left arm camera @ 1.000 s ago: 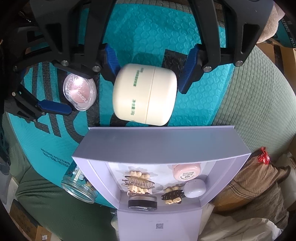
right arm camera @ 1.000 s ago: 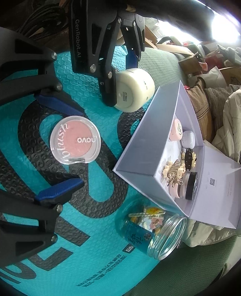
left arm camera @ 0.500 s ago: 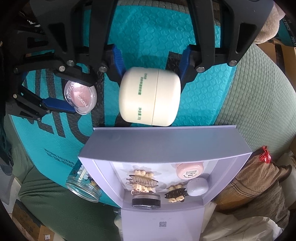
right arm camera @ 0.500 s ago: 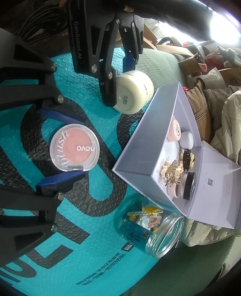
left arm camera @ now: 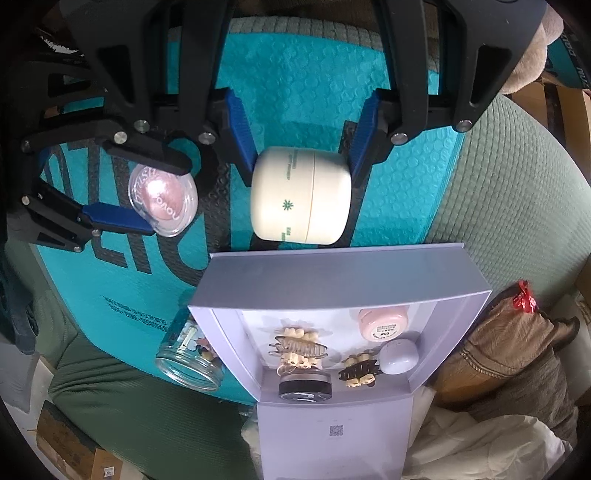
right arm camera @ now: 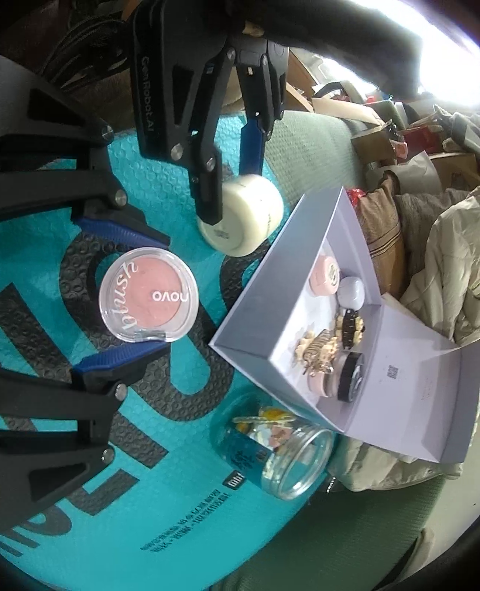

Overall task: Organize objects
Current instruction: 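Lift the cream jar with the left tool while the right tool lifts the blush compact toward the box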

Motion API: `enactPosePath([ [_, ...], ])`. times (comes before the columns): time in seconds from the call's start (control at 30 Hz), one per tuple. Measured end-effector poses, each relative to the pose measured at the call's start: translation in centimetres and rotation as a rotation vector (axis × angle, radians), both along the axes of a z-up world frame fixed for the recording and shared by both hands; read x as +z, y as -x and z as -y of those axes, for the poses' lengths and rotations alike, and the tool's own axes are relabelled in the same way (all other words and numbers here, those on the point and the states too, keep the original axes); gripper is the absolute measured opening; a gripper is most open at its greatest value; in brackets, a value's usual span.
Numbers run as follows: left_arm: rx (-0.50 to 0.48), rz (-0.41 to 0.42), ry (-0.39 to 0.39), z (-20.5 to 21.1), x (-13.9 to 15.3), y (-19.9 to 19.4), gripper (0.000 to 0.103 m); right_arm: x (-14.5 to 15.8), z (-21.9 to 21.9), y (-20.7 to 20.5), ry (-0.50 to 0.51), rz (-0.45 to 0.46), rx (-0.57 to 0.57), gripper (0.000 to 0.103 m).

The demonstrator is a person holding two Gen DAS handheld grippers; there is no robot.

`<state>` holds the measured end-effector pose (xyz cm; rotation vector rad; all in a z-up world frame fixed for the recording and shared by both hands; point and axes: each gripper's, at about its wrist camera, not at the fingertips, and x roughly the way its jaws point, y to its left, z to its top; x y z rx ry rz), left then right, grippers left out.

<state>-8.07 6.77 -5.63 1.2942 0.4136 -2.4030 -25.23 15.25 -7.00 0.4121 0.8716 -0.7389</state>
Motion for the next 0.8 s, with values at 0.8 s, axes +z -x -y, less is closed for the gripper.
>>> enactPosePath([
  [0.8,0.014,-0.030,0.043,0.3,4.0,-1.6,0.047,4.2,-1.2,-1.2,0.070,0.025,0.052,0.051],
])
